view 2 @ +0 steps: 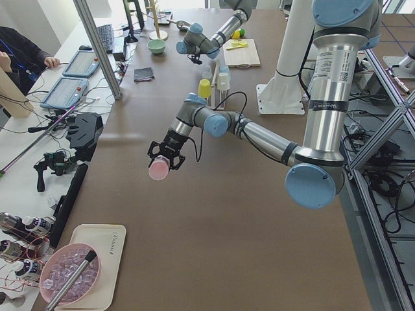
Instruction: Place cup on cup holder
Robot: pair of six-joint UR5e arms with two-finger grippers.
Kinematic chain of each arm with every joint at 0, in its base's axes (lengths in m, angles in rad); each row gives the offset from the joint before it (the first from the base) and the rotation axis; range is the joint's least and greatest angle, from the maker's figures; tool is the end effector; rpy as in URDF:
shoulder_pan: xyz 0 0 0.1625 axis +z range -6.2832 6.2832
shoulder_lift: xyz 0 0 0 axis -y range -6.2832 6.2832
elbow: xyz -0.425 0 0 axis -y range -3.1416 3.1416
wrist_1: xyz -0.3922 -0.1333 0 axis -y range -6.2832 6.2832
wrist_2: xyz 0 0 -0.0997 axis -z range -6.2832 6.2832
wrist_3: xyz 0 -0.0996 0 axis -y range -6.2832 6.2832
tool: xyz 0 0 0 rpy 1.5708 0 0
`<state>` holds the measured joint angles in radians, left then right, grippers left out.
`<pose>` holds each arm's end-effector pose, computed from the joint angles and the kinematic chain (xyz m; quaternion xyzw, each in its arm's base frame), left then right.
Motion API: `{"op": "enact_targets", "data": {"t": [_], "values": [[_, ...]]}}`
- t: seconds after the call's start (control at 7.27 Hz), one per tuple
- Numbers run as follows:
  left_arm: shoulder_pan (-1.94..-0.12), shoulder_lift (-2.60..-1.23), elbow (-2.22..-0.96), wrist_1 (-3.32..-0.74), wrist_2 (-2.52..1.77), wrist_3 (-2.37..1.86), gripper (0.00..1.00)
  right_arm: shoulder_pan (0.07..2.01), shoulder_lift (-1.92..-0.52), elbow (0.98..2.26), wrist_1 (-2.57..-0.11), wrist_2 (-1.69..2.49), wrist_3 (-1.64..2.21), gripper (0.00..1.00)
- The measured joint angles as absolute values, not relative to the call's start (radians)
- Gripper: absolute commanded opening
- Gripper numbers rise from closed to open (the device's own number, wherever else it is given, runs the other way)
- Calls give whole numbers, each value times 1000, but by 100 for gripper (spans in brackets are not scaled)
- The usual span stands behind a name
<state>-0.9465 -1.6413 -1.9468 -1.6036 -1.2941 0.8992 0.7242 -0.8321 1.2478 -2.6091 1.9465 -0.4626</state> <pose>0.1716 -0.5128 0.4561 0.2145 -0.1649 0.6404 0.7188 -0.4392 -0.5176 0.4517 -0.3293 -0.1171 -0.5240 0.7767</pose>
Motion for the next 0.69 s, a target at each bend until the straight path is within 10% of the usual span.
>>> {"op": "enact_targets", "data": {"t": [0.69], "values": [[-993, -1641, -1990, -1814, -1511, 739, 49, 821, -936, 1732, -2671, 1960, -443, 45]]}}
